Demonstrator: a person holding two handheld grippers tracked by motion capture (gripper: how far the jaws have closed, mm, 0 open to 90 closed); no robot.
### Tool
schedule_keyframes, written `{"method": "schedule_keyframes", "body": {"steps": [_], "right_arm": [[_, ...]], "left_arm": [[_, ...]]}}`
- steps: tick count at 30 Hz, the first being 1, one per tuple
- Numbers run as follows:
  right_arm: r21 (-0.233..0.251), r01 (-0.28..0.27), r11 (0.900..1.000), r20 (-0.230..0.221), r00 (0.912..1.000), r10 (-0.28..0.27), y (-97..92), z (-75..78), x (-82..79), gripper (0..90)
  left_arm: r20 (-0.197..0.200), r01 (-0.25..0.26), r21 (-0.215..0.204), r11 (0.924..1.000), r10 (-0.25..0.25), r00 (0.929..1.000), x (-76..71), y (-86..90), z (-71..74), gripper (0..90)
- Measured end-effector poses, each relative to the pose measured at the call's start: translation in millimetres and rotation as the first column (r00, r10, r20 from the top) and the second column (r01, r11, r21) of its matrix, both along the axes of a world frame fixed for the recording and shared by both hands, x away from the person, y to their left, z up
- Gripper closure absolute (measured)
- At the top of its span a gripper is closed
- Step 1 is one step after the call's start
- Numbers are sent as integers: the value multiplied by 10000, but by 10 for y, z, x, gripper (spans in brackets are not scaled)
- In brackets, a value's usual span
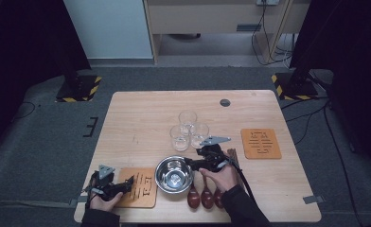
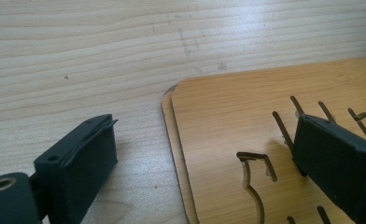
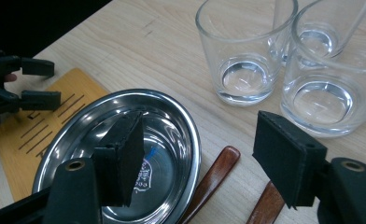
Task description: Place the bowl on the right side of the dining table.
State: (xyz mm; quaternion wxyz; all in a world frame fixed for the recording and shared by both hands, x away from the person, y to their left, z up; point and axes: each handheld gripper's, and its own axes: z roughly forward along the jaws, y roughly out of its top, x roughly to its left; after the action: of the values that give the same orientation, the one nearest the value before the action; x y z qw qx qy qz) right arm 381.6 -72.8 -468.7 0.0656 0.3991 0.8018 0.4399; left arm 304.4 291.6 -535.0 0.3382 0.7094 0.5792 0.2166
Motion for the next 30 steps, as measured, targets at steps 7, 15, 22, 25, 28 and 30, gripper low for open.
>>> {"method": "schedule_keyframes", "body": {"steps": [7,15,22,25,28,30], "right_arm": [[-114,-11,9999,-215,9998,8,45,-42,8,369],[-298,-153,9994,-523,9985,138,98,-100,21,443],[-501,-195,9986,-787,9968,155,131,-157,38,484],[-619,-188,9979,-883,9960,133,136,-186,56,507],[-651,-240,9976,-1078,9940,169,140,-205,63,537],[-757,-271,9968,-1128,9934,185,144,-218,65,557]], "left_arm": [[-1,1,1,10000,-1,10000,0,0,0,56],[0,2,1,10000,-2,10000,0,0,0,56],[-1,3,1,10000,-3,10000,0,0,0,56],[0,2,-1,10000,-2,10000,0,0,0,56],[-4,5,3,10000,-5,10000,0,1,0,56],[-1,12,3,10000,-12,10000,1,1,0,56]]}}
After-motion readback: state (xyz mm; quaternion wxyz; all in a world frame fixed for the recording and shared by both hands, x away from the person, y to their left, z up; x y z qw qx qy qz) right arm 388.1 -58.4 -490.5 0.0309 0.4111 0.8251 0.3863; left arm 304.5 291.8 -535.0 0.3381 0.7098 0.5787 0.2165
